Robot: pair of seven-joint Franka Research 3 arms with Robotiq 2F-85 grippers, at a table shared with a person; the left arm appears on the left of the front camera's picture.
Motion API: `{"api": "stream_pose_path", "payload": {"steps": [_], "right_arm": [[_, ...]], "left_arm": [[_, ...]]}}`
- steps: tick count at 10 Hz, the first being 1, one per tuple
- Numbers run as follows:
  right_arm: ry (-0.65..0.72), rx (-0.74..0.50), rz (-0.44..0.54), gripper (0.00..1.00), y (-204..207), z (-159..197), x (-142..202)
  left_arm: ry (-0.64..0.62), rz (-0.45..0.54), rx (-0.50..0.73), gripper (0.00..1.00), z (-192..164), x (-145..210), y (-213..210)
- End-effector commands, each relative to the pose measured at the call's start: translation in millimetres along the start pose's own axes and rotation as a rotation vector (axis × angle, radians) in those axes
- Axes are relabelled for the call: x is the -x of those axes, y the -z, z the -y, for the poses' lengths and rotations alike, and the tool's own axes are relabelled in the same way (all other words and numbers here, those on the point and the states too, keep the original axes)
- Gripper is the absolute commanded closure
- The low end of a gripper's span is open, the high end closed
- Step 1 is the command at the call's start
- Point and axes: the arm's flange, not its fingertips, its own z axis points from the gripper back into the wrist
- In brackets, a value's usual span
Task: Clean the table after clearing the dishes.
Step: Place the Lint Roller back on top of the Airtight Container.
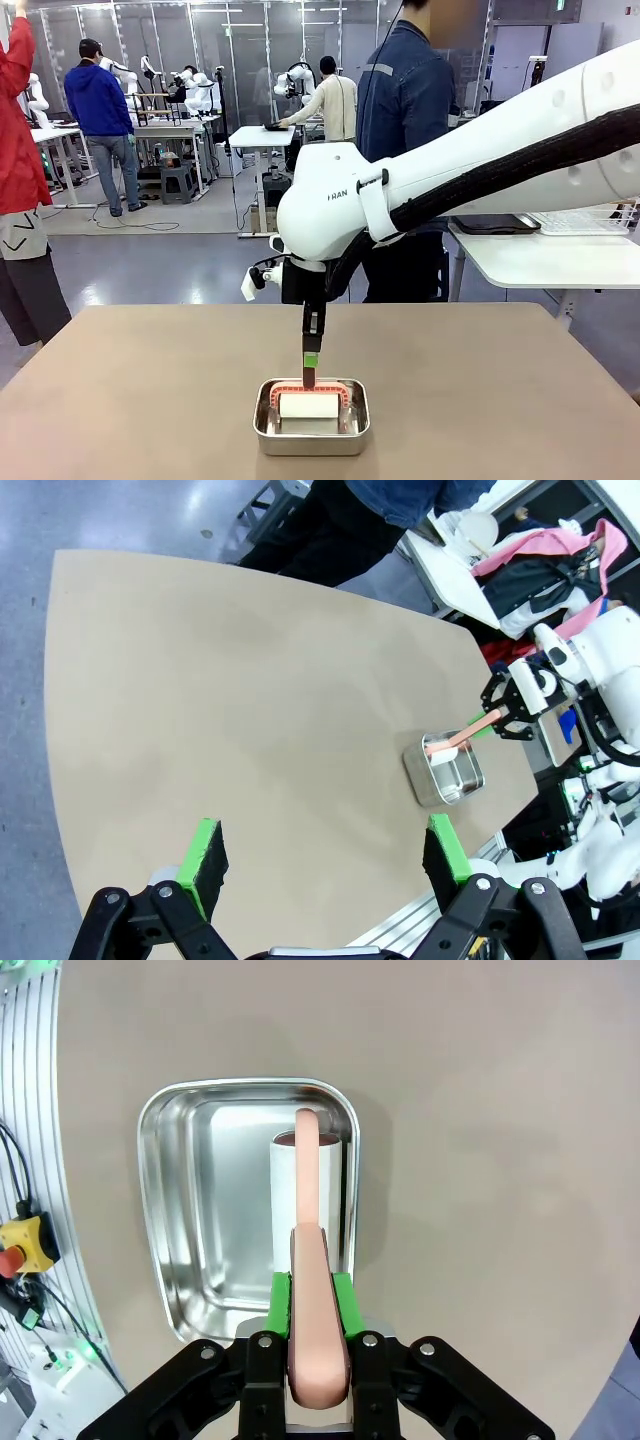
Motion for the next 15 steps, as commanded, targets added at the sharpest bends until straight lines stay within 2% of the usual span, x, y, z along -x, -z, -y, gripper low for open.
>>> {"api": "stream_pose_path", "payload": {"steps": [1,3,4,5,6,7,9,10,11,15], "right_arm": [[-0.085,-0.042,0.038,0.8,8,9,-7],[-0.079,-0.04,0.011,0.8,8,16,-5],[-0.078,-0.029,0.004,0.69,4,18,-5],[-0.074,0.006,-0.005,0.39,-3,18,-6],[-0.093,0.029,-0.018,0.28,-9,17,-7],[-0.094,0.047,-0.028,0.0,-17,18,-8],[-0.08,0.08,-0.008,0.0,-31,18,-4],[-0.08,0.088,-0.012,0.05,-36,17,-3],[-0.087,0.087,-0.005,0.0,-40,17,-1],[-0.076,0.08,0.003,0.0,-44,23,-6]], "left_arm": [[-0.006,-0.006,-0.012,0.0,1,0,-1],[-0.006,-0.006,-0.012,0.0,1,0,-1],[-0.006,-0.006,-0.012,0.0,1,0,-1],[-0.006,-0.006,-0.012,0.0,1,0,-1],[-0.006,-0.006,-0.012,0.0,1,0,-1],[-0.006,-0.006,-0.012,0.0,1,0,-1],[-0.006,-0.006,-0.012,0.0,1,0,-1],[-0.006,-0.006,-0.012,0.0,1,0,-1],[-0.006,-0.006,-0.012,0.0,1,0,-1],[-0.006,-0.006,-0.012,0.0,1,0,-1]]}}
